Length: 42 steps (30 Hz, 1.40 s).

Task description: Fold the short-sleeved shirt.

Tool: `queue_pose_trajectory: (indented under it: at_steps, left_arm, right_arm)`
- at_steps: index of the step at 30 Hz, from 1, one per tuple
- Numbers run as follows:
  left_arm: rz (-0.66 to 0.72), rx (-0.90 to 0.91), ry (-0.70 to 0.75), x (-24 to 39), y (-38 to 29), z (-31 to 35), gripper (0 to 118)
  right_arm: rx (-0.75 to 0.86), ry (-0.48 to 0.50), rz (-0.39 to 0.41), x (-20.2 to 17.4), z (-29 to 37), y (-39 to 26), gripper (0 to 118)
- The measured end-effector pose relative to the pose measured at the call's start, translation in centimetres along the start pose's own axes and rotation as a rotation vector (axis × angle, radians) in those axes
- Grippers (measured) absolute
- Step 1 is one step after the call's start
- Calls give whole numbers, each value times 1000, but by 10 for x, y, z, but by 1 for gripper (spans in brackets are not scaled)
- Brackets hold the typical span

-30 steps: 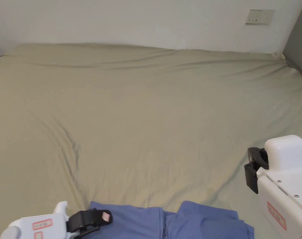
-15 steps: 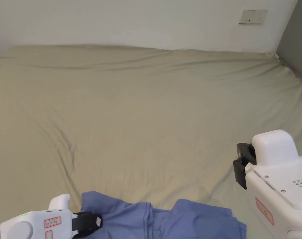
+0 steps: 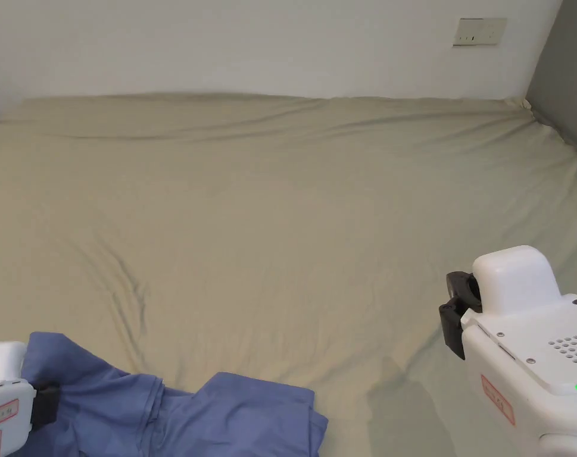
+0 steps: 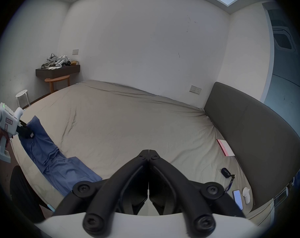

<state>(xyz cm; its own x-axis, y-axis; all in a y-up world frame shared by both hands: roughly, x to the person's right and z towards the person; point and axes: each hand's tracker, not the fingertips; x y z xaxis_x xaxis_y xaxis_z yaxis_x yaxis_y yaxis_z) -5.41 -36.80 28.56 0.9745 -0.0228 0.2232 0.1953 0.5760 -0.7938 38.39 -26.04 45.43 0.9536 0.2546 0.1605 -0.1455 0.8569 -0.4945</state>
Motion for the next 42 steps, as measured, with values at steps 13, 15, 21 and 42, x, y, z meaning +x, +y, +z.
queue_pose_trajectory:
  at_steps: [13, 15, 21, 42]
  left_arm:
    - [-70, -116, -408, 148, -7, -30, 15]
    - [-87, -147, -410, 171, -14, -44, 15]
    - [-150, -222, -346, 220, -39, -75, 16]
    - [-151, -6, -374, 190, -52, -60, 0]
  right_arm:
    - [-2, 10, -4, -2, 2, -1, 2]
    - [-1, 7, -6, -1, 3, -2, 2]
    - [-14, -12, -23, 5, -3, -6, 2]
    - [-17, -19, -21, 10, 0, -8, 2]
